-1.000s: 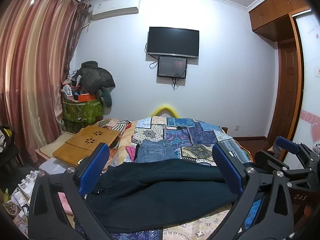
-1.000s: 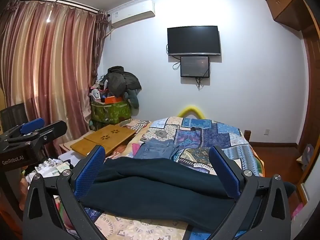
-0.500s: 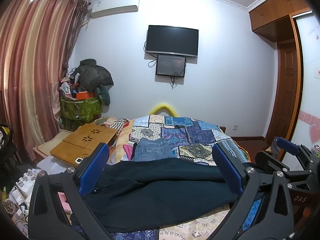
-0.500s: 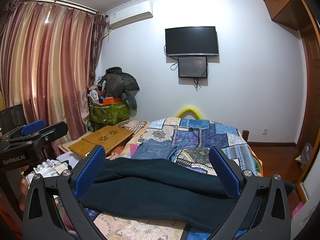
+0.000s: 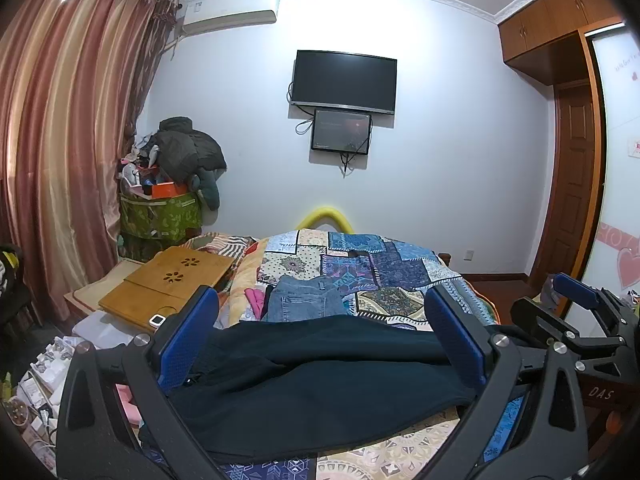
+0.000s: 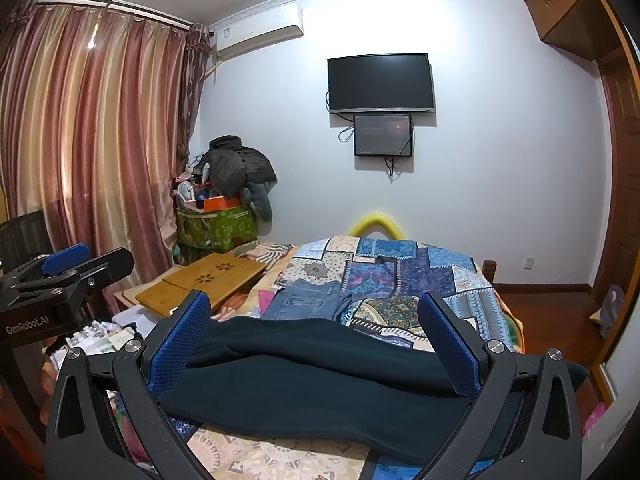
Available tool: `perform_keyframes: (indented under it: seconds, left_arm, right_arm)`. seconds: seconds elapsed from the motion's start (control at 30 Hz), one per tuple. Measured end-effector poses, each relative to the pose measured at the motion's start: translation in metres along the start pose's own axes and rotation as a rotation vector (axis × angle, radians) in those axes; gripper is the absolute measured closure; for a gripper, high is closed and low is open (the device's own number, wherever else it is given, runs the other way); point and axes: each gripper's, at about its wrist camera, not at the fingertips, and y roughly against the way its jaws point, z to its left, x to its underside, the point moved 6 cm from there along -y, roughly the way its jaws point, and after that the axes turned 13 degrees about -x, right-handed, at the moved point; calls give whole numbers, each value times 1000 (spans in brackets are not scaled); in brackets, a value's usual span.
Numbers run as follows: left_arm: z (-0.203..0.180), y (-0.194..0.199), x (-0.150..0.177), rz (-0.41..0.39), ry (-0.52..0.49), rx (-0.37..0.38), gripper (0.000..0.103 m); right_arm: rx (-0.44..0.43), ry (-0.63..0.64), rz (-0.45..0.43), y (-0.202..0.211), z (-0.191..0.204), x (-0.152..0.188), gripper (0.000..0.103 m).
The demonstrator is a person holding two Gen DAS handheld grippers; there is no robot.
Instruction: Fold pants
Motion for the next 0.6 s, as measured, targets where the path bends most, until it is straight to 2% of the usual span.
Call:
perform_keyframes:
  seconds: [0.6]
  left_arm:
    - [4, 2, 1, 3, 8, -8, 0]
  right_arm:
    - [-3, 5, 5, -2, 2, 0, 0]
